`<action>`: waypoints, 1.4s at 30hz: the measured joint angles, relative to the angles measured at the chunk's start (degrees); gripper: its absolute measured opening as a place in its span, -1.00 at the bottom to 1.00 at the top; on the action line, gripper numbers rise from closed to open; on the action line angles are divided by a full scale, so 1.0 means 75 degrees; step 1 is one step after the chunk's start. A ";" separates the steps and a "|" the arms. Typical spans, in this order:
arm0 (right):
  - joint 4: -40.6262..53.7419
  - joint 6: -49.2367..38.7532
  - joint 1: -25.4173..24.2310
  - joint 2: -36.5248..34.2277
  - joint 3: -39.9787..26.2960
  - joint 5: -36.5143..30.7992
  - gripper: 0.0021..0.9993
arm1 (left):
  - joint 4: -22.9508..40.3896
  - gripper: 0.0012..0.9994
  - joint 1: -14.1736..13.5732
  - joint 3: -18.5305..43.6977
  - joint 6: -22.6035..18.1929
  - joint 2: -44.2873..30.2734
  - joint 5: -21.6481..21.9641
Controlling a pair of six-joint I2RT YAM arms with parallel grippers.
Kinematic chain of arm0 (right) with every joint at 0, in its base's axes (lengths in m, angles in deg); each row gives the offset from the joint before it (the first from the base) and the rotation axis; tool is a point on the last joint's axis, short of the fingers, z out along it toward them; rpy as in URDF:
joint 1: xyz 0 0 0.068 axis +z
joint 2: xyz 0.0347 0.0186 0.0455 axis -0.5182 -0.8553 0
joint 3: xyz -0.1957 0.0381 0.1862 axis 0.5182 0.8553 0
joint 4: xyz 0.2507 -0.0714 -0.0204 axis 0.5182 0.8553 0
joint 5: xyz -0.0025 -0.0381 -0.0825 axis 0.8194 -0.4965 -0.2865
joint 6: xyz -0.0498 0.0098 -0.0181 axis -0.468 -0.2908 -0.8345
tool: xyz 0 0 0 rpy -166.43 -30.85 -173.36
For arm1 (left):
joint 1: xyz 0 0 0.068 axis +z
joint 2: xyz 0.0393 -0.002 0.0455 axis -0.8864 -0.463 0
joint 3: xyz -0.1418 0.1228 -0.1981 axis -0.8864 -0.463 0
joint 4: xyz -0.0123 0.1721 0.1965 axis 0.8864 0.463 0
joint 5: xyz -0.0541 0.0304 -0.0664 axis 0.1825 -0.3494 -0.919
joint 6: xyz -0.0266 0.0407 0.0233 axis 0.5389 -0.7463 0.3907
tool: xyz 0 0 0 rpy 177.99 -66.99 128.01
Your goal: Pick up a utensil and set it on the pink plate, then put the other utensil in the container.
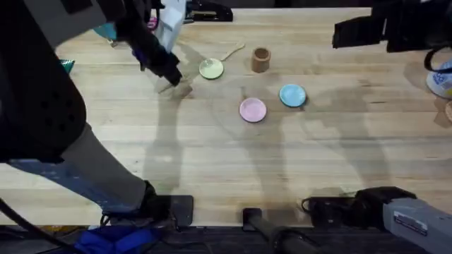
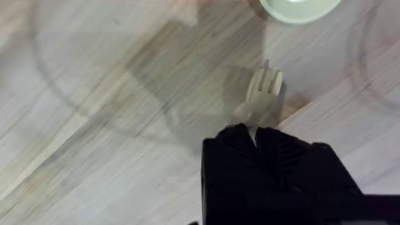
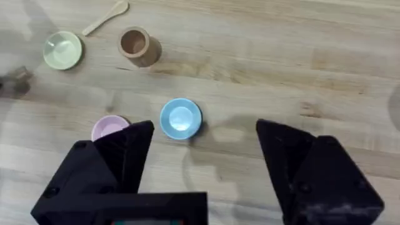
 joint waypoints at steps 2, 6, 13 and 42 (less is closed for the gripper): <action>0.0000 0.0002 0.0000 0.0000 0.0000 0.0000 0.99 | 0.0343 -0.92 -0.0003 0.0413 0.0143 -0.0005 0.0001; 0.0000 0.0002 0.0000 0.0000 0.0000 0.0000 0.99 | 0.0963 -0.92 -0.0065 0.1051 0.0366 -0.0002 -0.0003; 0.0000 0.0002 0.0000 0.0000 0.0000 -0.0003 0.99 | 0.1565 -0.92 -0.0701 0.1297 0.0955 0.0273 0.0006; 0.0000 0.0002 0.0000 0.0000 0.0000 -0.0003 0.99 | 0.0487 -0.92 -0.5565 0.0385 0.7059 0.1318 0.0678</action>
